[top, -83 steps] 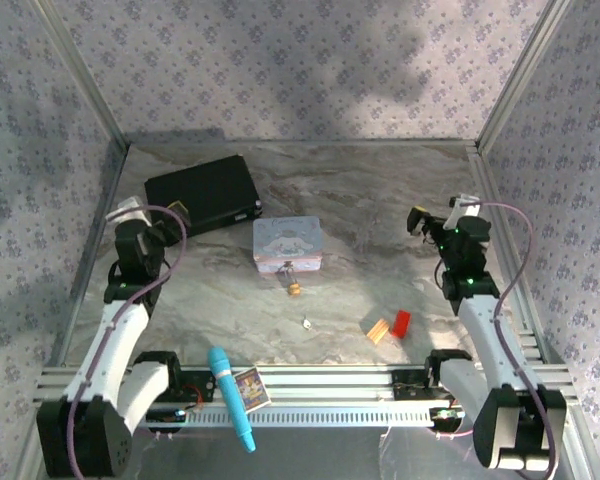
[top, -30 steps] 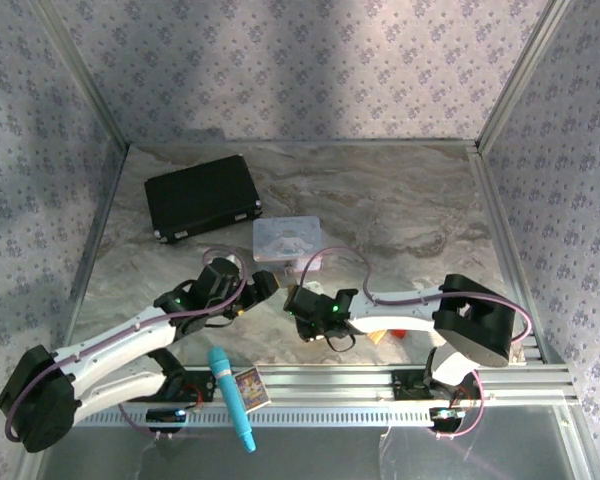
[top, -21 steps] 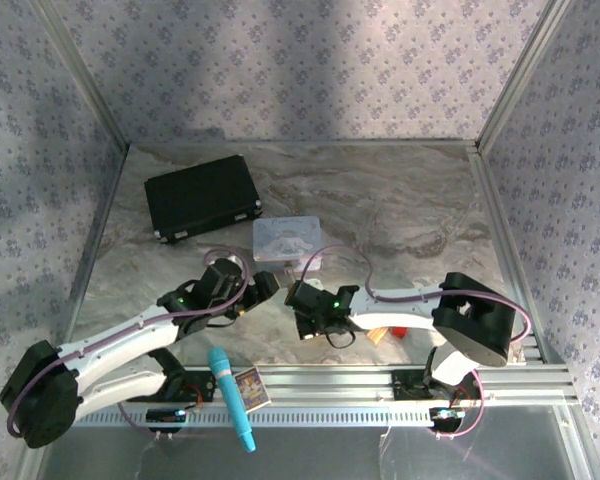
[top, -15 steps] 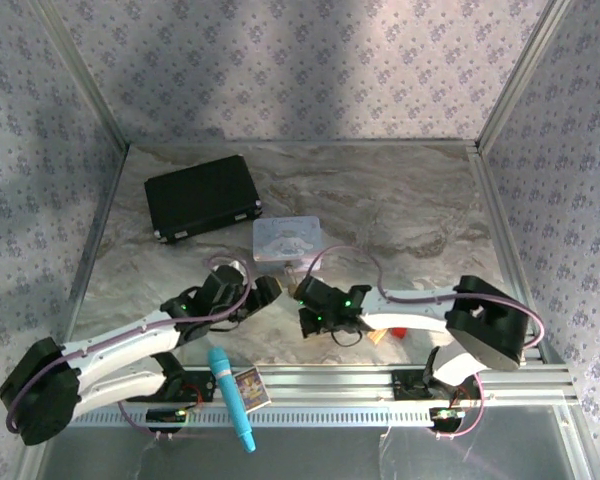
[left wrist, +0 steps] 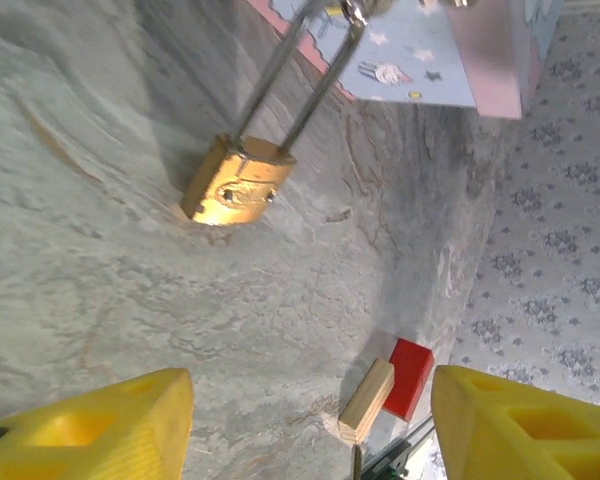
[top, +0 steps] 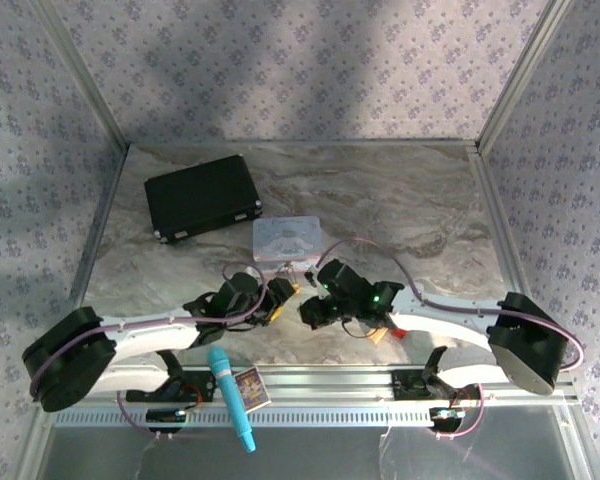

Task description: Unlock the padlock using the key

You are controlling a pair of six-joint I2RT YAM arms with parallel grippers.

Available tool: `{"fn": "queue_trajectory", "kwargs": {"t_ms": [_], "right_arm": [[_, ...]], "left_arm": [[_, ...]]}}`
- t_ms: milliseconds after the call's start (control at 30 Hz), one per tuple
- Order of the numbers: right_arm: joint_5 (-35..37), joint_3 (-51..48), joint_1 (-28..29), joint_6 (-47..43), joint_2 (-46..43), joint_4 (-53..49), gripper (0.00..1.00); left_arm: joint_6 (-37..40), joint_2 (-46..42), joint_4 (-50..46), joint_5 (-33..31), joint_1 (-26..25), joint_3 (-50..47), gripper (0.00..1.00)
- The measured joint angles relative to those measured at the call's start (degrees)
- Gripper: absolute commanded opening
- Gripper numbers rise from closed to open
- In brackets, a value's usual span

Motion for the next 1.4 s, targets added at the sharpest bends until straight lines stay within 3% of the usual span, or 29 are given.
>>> {"fn": "queue_trajectory", "kwargs": {"t_ms": [100,200,333,433,500,833,967,1233,1400], "right_arm": [[-0.8,-1.5,-0.5,0.0,-1.5,0.5,0.00],[-1.0,-2.6,-2.0,0.2,-2.6,0.6,0.00],[-1.1,-3.0,-2.6,0.2,-3.8,1.0,0.00],[-1.2,-2.9,-3.2,0.0,-4.3,-0.2,0.00],[-0.1,-1.9,-3.8,-0.5,-3.1,-4.1,0.00],[6.6,9.1,0.1,-6.0,12.9,-21.6,0.00],[8.1,12.6,1.7,-7.6,18.1,-24.4,0.17],[9.3,12.5,2.1,-6.8,17.3,-25.6,0.27],[9.8,9.8,0.3,-4.6,12.1,-26.3,0.30]], "left_arm": [[-1.2,2.3,1.9,0.2,-1.1,1.5,0.48],[-1.8,2.7,2.8,0.0,-2.2,2.0,0.33],[-2.1,2.8,3.2,-0.3,-3.2,2.1,0.25],[-2.2,2.7,2.2,-0.9,-3.3,2.1,0.26],[-2.0,1.4,-0.9,-2.5,-3.3,2.2,0.33],[0.5,-11.4,-14.3,-10.7,-2.9,1.7,0.39],[0.9,-11.7,-17.1,-11.3,-2.9,1.3,0.43],[1.2,-11.7,-18.9,-12.1,-2.9,0.7,0.43],[2.0,-9.8,-19.2,-12.0,-2.9,0.9,0.44]]}}
